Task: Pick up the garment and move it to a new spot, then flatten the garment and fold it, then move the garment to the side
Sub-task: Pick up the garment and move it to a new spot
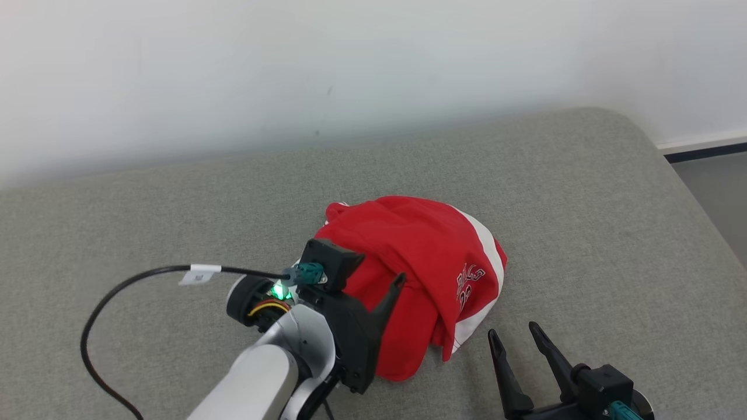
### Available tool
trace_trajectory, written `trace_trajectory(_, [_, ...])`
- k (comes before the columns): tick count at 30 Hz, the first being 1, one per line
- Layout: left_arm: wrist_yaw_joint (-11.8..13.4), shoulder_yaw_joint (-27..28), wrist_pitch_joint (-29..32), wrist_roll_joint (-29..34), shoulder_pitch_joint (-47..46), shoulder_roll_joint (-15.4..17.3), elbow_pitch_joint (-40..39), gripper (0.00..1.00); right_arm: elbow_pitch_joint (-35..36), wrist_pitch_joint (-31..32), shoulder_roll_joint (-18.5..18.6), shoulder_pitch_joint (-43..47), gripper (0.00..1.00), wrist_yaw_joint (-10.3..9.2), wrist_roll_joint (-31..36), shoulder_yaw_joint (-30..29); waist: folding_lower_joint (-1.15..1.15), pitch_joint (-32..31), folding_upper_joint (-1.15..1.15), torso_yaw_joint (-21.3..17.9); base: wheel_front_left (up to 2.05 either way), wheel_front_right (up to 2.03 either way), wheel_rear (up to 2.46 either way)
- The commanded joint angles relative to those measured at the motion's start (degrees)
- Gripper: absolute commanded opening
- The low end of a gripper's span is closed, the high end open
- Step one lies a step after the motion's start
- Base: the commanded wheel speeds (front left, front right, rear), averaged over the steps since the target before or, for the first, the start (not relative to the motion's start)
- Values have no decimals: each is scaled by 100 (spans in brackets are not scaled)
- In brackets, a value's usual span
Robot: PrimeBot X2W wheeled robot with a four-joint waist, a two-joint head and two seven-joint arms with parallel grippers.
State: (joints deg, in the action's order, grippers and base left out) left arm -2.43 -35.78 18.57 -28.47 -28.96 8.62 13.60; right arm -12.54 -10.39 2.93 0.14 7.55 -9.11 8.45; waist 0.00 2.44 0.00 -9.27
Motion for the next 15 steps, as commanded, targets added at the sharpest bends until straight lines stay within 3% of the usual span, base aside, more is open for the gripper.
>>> trace_trajectory(1, [36,-19,112,41,14,65,-128,100,20,10,-8,53,100,-12,30,-2,0,-58,0,57,0,0,0])
trace_trajectory(7, [206,-99,1354,132,-397,436,-295,100,96,60,-8,57,100,-13,17,3,0,73,0,-137,0,0,0])
trace_trajectory(10, [345,-38,1853,21,-656,374,-153,100,119,66,-8,5,100,-13,41,44,0,179,0,-325,0,0,0])
trace_trajectory(15, [446,12,2190,-30,-975,329,13,100,152,65,-9,-68,100,-13,65,48,0,370,0,-617,0,0,0])
